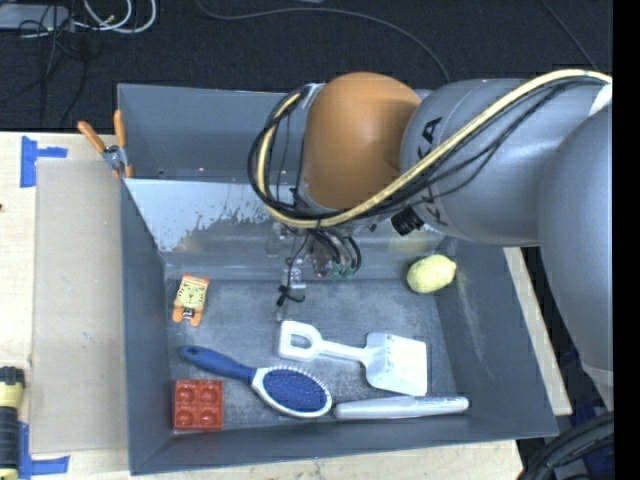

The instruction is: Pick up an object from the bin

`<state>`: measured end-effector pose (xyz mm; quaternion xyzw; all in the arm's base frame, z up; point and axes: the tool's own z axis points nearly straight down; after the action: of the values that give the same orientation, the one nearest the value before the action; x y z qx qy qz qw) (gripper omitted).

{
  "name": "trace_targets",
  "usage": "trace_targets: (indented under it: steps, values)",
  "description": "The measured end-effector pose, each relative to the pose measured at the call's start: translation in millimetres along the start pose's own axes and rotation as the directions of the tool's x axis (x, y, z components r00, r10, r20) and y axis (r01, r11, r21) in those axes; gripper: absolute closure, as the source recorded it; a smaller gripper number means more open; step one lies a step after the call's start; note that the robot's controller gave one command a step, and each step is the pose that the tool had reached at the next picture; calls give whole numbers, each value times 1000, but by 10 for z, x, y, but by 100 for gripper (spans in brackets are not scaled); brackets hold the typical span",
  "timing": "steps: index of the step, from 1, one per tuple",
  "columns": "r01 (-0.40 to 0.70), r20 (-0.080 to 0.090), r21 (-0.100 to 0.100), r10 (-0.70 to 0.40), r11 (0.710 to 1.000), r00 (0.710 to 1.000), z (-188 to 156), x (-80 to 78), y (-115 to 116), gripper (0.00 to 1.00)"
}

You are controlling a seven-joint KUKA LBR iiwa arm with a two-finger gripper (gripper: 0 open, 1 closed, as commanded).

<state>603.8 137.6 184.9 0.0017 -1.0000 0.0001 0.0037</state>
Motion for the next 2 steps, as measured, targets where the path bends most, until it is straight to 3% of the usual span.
trace_targets:
  steps: [1,2]
  values:
    - [-2,6,-1,2,1000,1000,-49,-10,-6,0]
    - [86,12,1,-86,996,996,80,-50,83,0]
